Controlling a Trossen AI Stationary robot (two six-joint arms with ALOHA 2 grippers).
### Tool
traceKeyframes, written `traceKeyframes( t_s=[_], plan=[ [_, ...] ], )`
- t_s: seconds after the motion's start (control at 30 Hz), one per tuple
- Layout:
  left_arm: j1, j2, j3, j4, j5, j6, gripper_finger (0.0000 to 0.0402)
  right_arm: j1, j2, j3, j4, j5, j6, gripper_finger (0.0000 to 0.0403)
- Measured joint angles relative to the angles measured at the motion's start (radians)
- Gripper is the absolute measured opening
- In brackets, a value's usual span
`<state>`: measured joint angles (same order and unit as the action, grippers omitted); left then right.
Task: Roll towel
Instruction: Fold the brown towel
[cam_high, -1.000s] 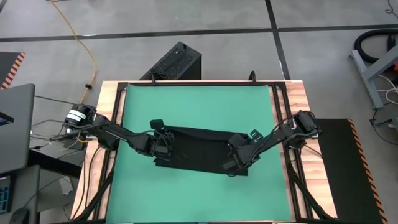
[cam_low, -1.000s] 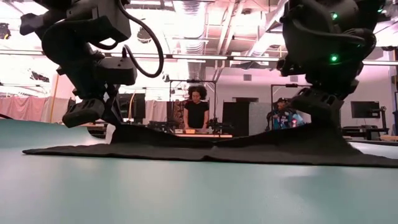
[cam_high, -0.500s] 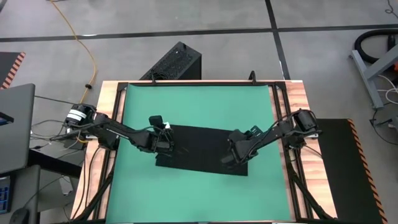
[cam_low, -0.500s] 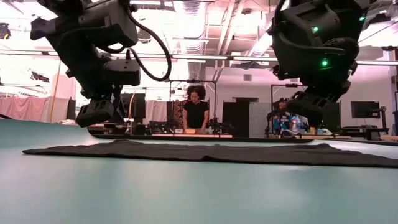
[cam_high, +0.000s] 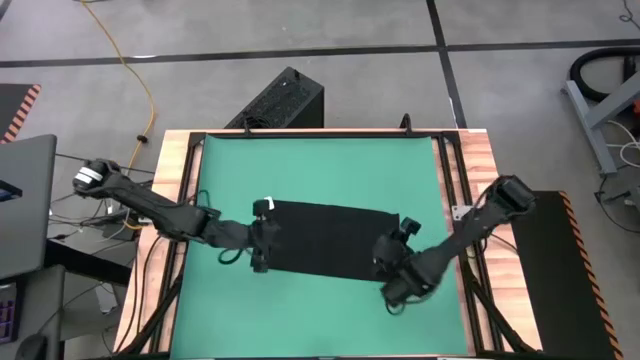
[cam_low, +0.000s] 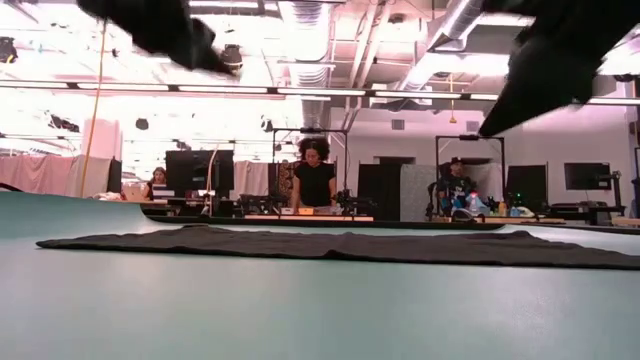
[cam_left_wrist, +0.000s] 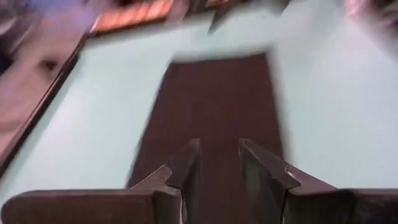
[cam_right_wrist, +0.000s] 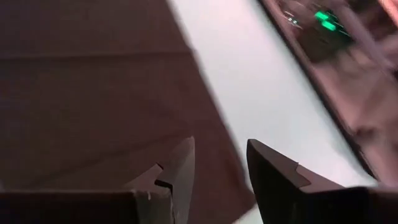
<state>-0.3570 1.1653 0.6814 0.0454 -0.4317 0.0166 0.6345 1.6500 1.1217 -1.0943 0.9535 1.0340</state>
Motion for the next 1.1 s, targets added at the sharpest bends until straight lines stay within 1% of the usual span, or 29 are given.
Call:
traceKeyframes(
  t_s=[0.07,0.13,0.2,0.33,0.4,0.47,0.57,0.63,0.73,0.83,0.9,0.93,1.0,1.1],
  plan=[
    [-0.018,-0.005,-0.044,0.108,0.016,0.038,0.01,0.04,-0.016,0.001,0.074,0.0,-0.079,0.0167],
    [-0.031,0.013,-0.071,0.158,0.003,0.063,0.01,0.071,-0.026,0.001,0.144,-0.002,-0.147,0.0167],
    [-0.032,0.05,-0.08,0.174,0.004,0.054,0.01,0.09,-0.037,0.001,0.209,-0.006,-0.202,0.0167],
    [-0.056,0.137,-0.069,0.176,0.054,-0.007,0.01,0.121,-0.041,0.001,0.336,-0.031,-0.272,0.0166],
    [-0.087,0.173,-0.061,0.178,0.044,-0.017,0.01,0.131,-0.029,0.001,0.37,-0.063,-0.282,0.0166],
    [-0.116,0.215,-0.053,0.185,0.01,-0.019,0.01,0.139,-0.009,-0.002,0.387,-0.073,-0.282,0.0166],
    [-0.151,0.271,-0.042,0.205,-0.044,-0.033,0.01,0.126,0.031,-0.014,0.449,-0.075,-0.293,0.0166],
    [-0.163,0.301,-0.032,0.24,-0.058,-0.046,0.01,0.104,0.062,-0.022,0.508,-0.085,-0.333,0.0166],
    [-0.168,0.336,-0.019,0.294,-0.055,-0.056,0.01,0.066,0.097,-0.033,0.653,-0.091,-0.467,0.0166],
    [-0.169,0.339,0.0,0.297,-0.007,-0.053,0.01,0.018,0.105,-0.033,0.75,-0.12,-0.679,0.0166],
    [-0.177,0.326,0.011,0.291,0.008,-0.046,0.01,-0.028,0.095,-0.033,0.792,-0.167,-0.818,0.0166],
    [-0.182,0.316,0.017,0.281,0.006,-0.039,0.01,-0.056,0.08,-0.033,0.811,-0.213,-0.886,0.0166],
    [-0.188,0.299,0.025,0.284,-0.001,-0.026,0.01,-0.127,0.056,-0.033,0.829,-0.34,-1.008,0.0166],
    [-0.194,0.279,0.025,0.284,-0.053,-0.033,0.01,-0.243,0.05,-0.031,0.8,-0.538,-1.137,0.0166]
  ],
)
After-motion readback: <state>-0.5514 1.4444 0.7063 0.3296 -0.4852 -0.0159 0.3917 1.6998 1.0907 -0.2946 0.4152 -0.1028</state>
